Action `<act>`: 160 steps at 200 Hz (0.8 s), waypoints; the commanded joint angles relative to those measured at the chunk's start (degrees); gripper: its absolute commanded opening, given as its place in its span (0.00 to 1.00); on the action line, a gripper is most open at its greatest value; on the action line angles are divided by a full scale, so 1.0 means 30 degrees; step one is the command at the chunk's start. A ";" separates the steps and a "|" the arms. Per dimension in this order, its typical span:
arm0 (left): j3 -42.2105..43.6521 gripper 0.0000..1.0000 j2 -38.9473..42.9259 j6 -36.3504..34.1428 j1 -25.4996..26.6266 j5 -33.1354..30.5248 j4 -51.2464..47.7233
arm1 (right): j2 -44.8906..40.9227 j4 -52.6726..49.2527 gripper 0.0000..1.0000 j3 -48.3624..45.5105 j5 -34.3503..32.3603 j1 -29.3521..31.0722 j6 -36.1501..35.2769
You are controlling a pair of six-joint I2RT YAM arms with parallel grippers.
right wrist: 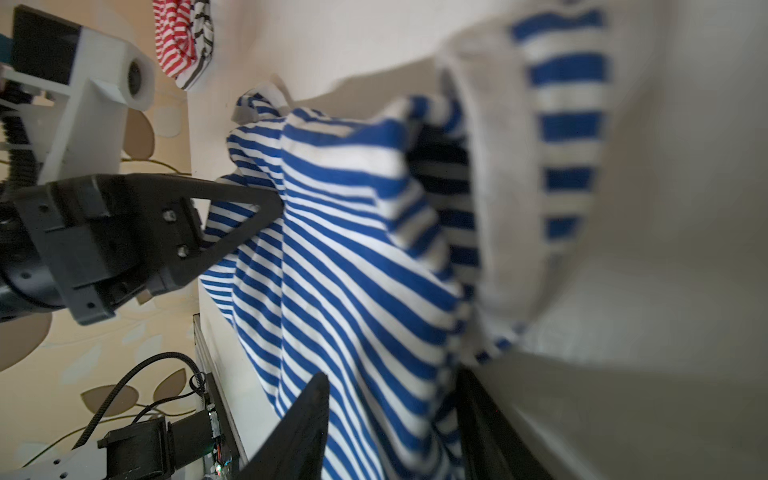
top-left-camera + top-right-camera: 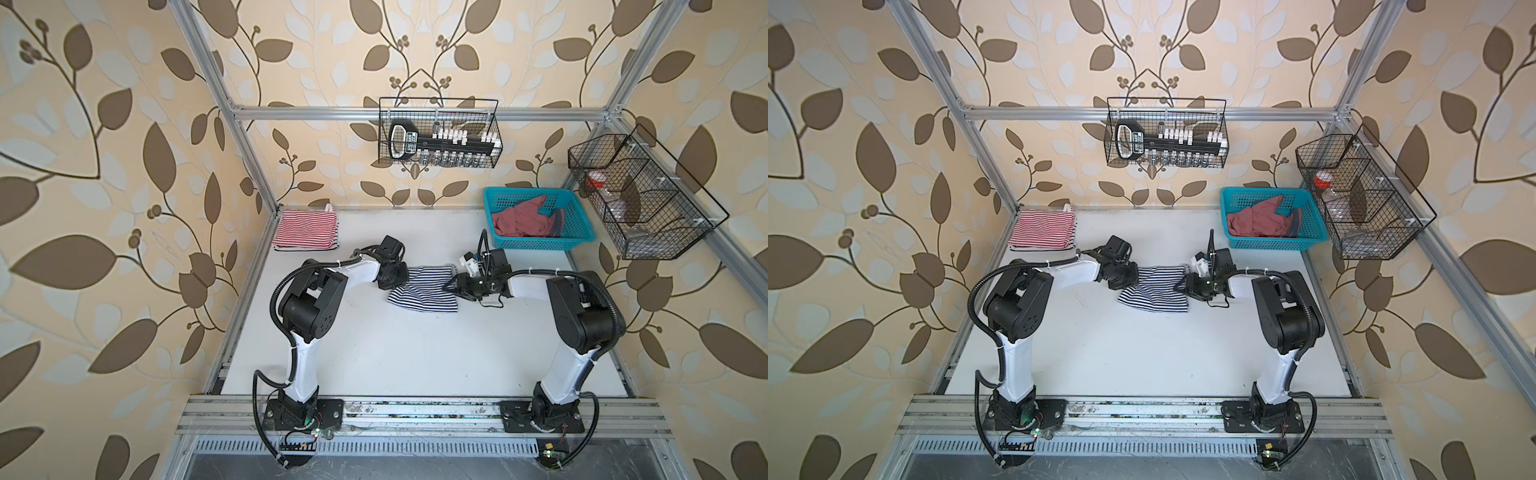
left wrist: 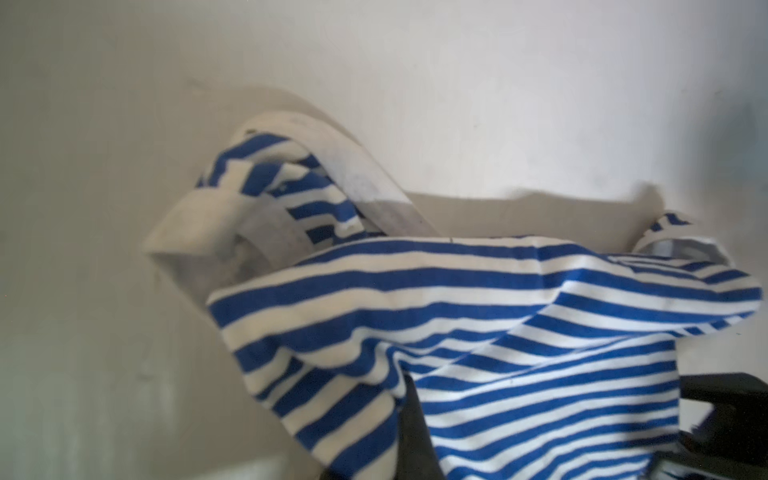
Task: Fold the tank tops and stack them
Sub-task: 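Pinch the folded striped tank top's edge with the left gripper and lift it, then carry the striped tank top with the left gripper onto the red-striped stack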
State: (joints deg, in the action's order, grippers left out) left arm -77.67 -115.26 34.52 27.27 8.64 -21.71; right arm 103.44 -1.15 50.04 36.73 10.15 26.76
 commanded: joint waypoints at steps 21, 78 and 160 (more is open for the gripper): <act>-0.4747 0.00 -0.1180 -0.2013 -0.1032 -0.3200 -0.6510 | -0.2677 -0.2754 0.51 -0.1919 -0.2297 -0.0594 -0.0212; -1.0505 0.00 -0.3292 -0.3742 -0.3167 -0.4641 -0.8884 | -0.4680 -0.3528 0.51 -0.2658 -0.2634 -0.0660 -0.0396; -1.6860 0.00 -0.4887 -0.8631 -0.6107 -0.5793 -0.9363 | -0.4630 -0.3338 0.50 -0.3086 -0.2678 -0.0660 -0.0424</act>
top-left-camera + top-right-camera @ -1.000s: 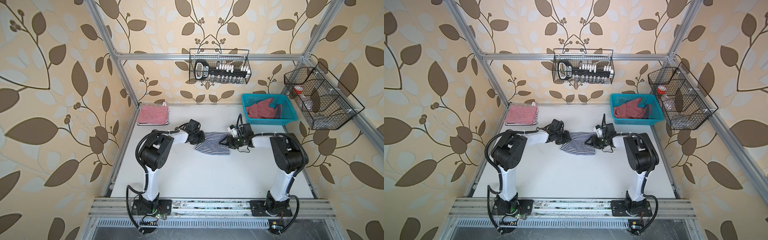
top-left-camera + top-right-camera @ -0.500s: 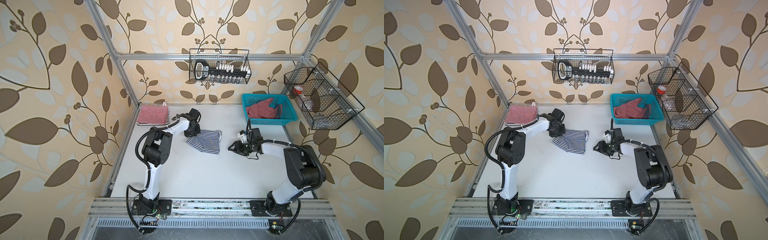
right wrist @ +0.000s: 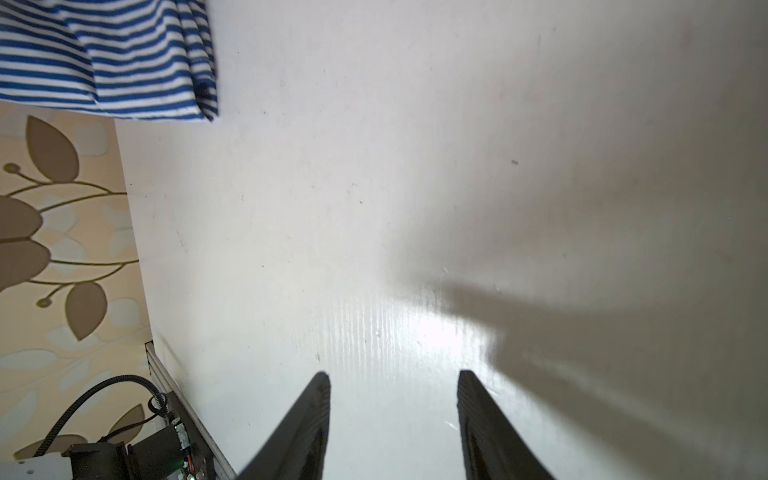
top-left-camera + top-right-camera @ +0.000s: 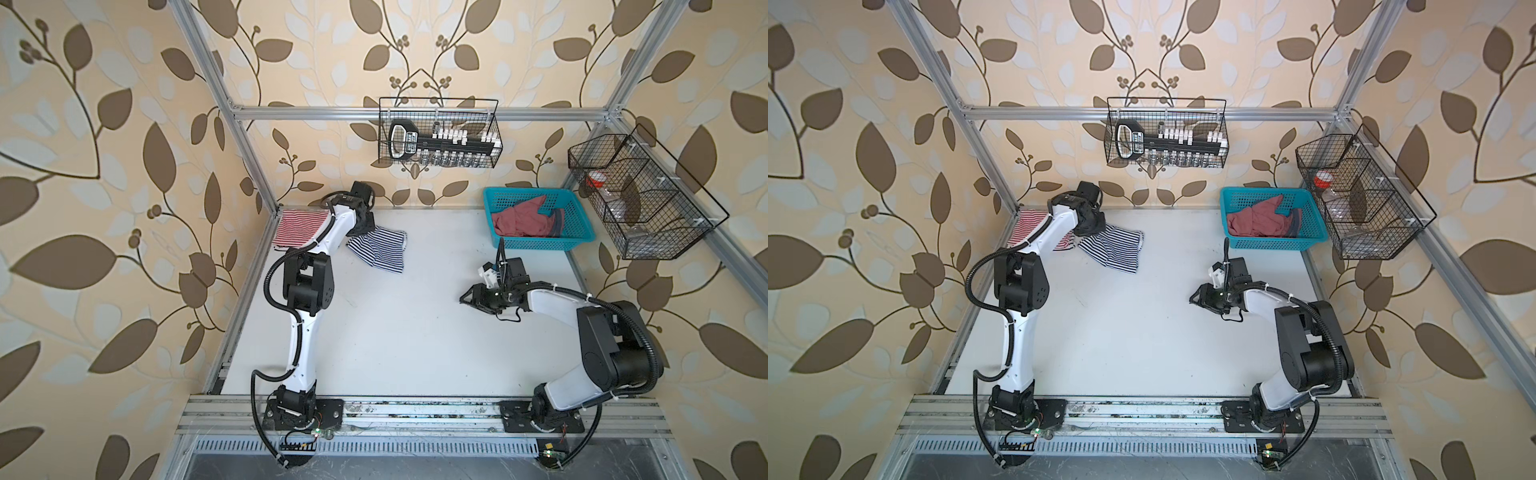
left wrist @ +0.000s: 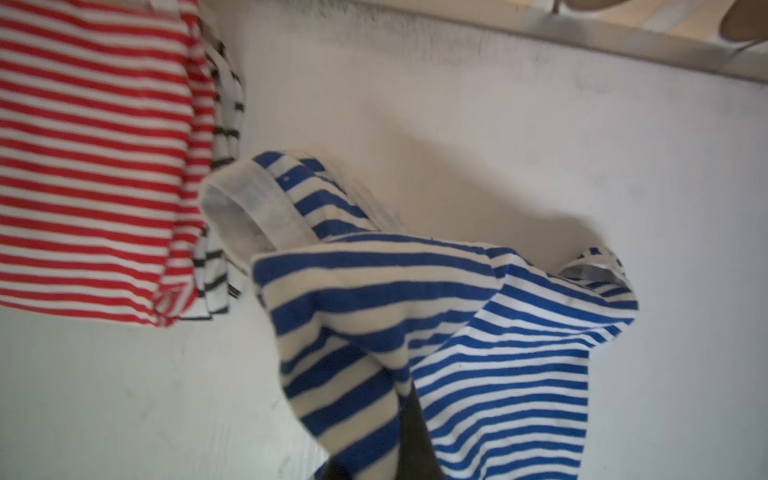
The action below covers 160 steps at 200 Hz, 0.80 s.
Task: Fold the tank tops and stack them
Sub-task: 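Carry the striped tank top with the left gripper onto the red-striped stack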
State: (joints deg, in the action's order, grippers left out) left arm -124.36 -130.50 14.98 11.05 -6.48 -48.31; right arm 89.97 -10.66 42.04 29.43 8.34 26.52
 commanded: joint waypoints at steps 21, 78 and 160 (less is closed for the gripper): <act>-0.1510 0.00 0.0411 -0.3056 -0.1329 -0.0882 -0.0130 | -0.0022 -0.0136 0.50 -0.0464 -0.0259 -0.0055 -0.0345; -0.2173 0.00 0.0718 -0.4237 -0.2923 -0.0264 0.1146 | 0.0116 -0.0096 0.49 -0.0432 -0.0346 -0.0055 -0.0276; -0.3695 0.00 0.1219 -0.4963 -0.3750 0.0581 0.1691 | 0.0060 -0.0228 0.49 -0.0595 -0.0552 -0.0028 -0.0285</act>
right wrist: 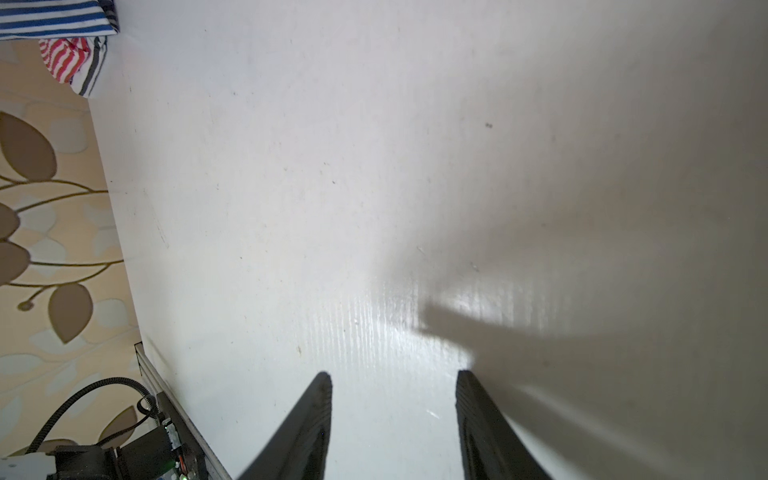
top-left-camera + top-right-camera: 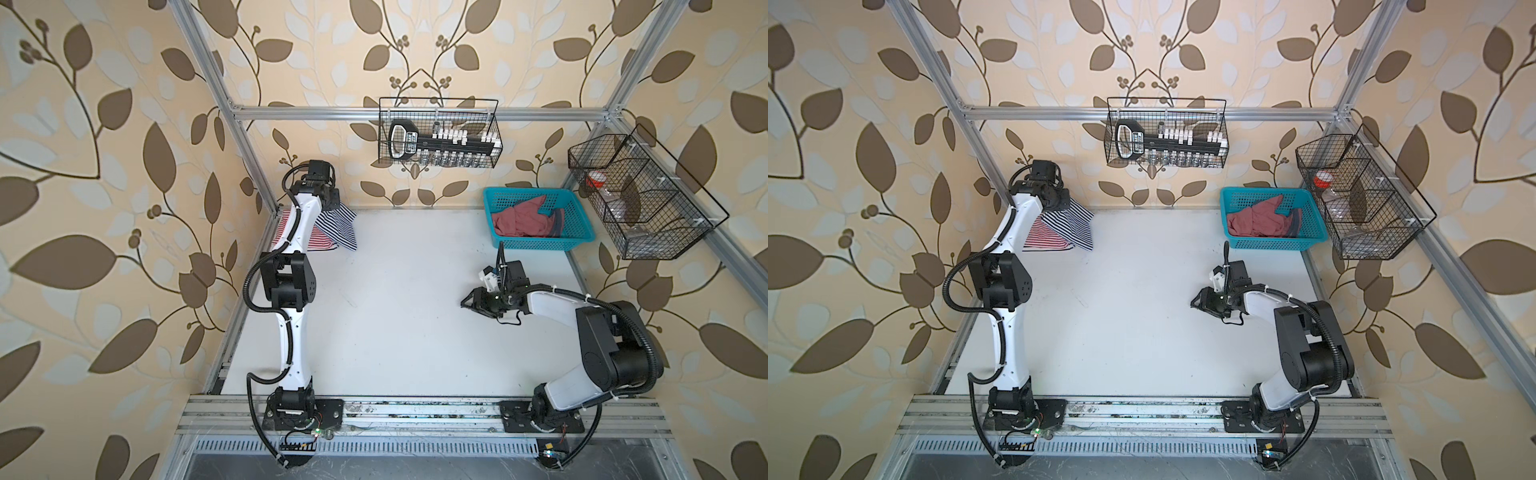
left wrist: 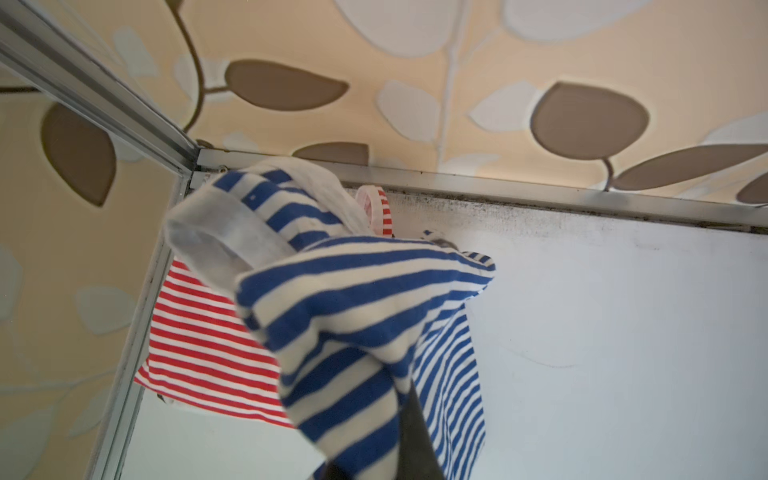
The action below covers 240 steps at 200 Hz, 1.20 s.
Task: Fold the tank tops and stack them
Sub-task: 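Carry the striped tank top with the left gripper onto the red-striped stack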
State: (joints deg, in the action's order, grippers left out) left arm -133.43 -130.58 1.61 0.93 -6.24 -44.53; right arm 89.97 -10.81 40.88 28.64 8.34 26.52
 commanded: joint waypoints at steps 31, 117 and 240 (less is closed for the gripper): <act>-0.0331 0.00 0.1782 -0.0652 -0.0838 0.0862 0.0488 | 0.0256 -0.0089 0.49 -0.0130 -0.0261 0.0094 -0.0229; 0.0585 0.00 0.2710 -0.0697 -0.2083 0.1889 0.0921 | 0.0974 0.0116 0.49 0.0156 -0.0190 0.0560 -0.0176; 0.1266 0.00 -0.0029 -0.0975 -0.4460 0.5093 0.3133 | 0.1969 -0.0541 0.49 0.0618 -0.0678 0.0882 -0.0454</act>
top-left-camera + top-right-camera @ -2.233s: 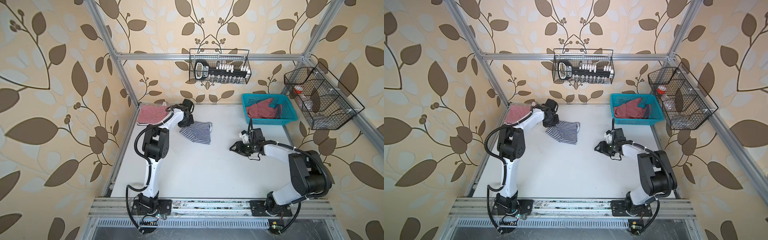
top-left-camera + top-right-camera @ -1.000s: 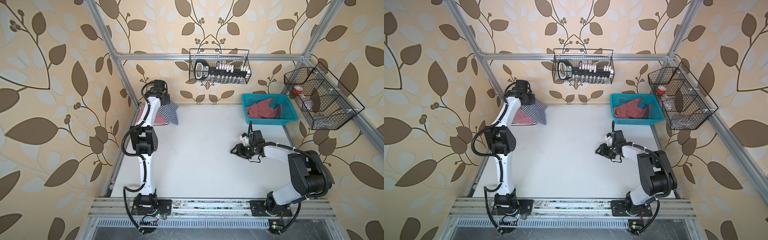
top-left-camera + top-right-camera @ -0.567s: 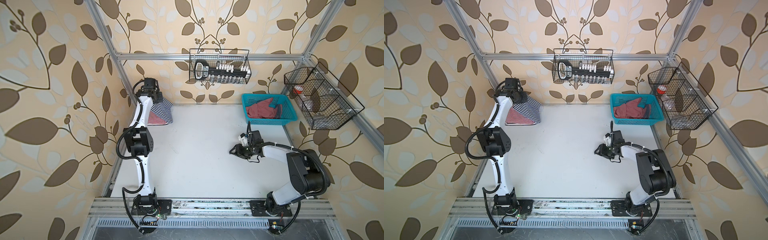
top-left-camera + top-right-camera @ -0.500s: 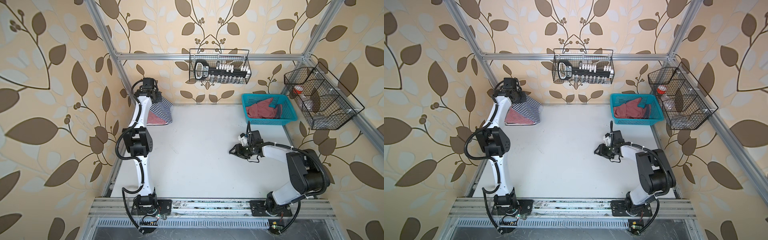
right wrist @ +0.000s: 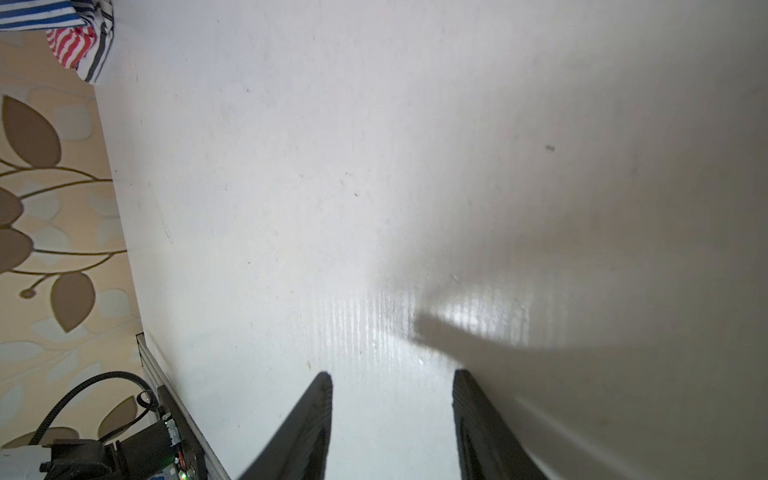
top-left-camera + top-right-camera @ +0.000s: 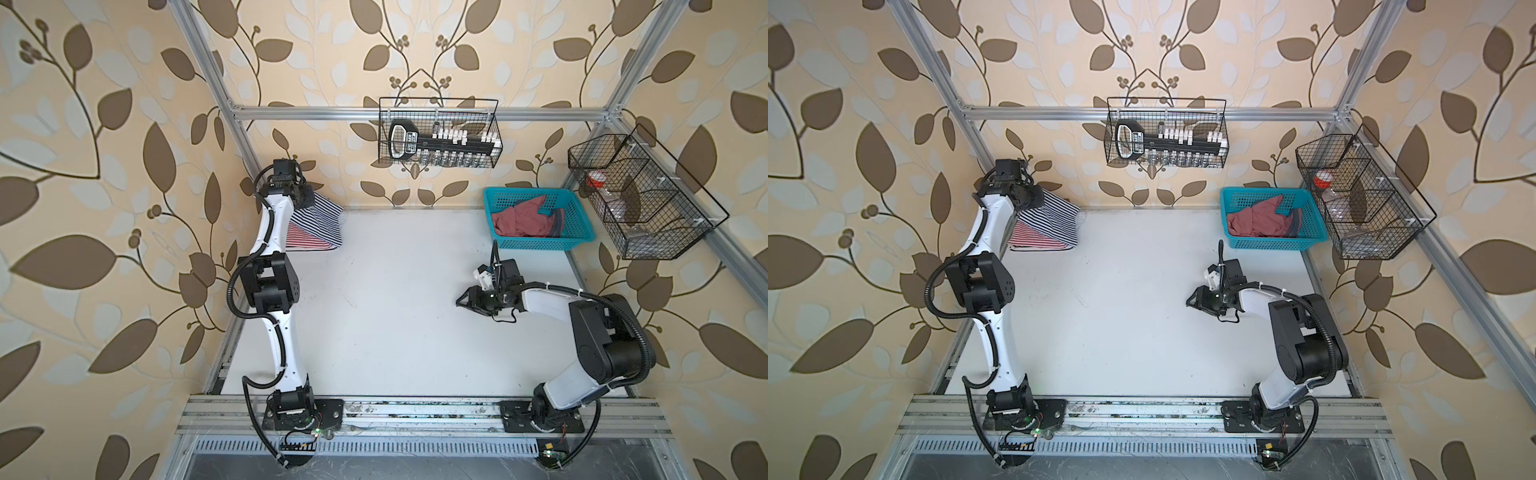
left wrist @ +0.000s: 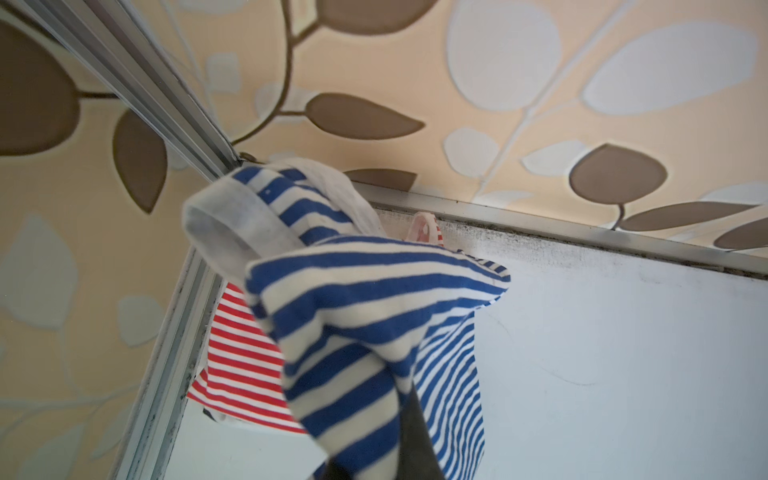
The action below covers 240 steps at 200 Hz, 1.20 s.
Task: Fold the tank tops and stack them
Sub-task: 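Carry the striped tank top with the left gripper onto the red-striped stack, then release the tank top onto the stack while the right gripper reaches toward the basket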
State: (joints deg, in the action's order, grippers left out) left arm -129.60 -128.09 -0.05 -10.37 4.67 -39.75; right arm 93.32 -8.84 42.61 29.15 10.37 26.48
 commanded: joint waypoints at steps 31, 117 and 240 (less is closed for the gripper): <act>-0.0424 0.00 -0.2142 -0.0150 -0.1400 0.2950 0.2265 | 0.0946 -0.1526 0.49 -0.0156 -0.1152 0.0403 -0.0590; -0.1104 0.15 -0.4077 0.1110 -0.2149 0.2166 0.3079 | 0.1174 -0.1520 0.49 -0.0410 -0.1512 0.0775 -0.0359; 0.1738 0.88 -0.1468 0.2051 -0.3604 -0.1271 0.3484 | 0.0756 -0.3196 0.49 0.1482 -0.1757 0.1293 -0.0895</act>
State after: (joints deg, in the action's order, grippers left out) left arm -126.08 -140.44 5.13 -20.49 4.58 -30.15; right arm 95.44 -10.74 46.00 27.38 14.04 25.63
